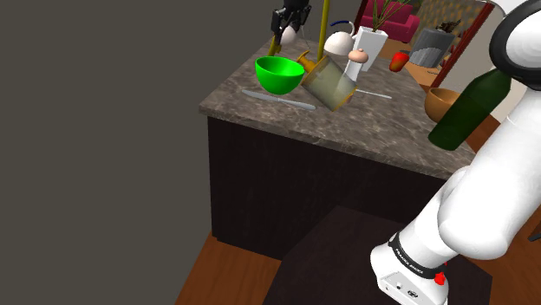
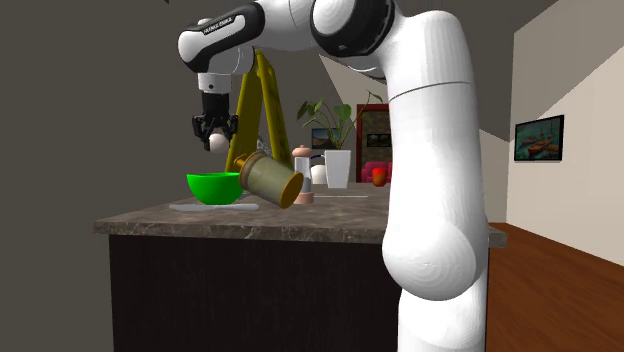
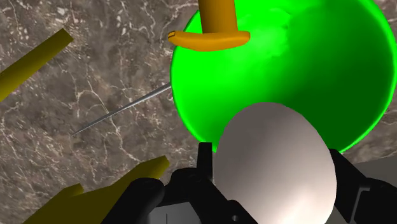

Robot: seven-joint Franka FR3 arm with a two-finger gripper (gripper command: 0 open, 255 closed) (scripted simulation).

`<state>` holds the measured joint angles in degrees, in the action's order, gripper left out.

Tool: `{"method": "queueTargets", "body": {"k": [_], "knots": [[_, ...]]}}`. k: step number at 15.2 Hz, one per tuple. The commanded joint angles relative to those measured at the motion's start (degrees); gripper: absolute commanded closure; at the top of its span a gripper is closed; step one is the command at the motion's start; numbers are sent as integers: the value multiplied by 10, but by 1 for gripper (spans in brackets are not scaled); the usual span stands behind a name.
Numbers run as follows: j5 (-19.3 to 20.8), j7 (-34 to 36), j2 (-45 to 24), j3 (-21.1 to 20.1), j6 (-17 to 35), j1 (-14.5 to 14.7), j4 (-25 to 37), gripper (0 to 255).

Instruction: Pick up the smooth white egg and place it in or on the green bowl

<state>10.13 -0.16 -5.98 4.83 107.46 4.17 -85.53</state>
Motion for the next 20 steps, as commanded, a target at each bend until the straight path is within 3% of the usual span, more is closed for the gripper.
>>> {"method": "queueTargets", "body": {"k": [1,10,17,18,20], "knots": [[1,3,1,0,15,0,-16,255],[7,15,10,1,83,0,-94,255],[7,15,10,1,83,0,-94,255],[7,15,10,1,83,0,-94,0],[7,15,10,1,83,0,-94,0]]}}
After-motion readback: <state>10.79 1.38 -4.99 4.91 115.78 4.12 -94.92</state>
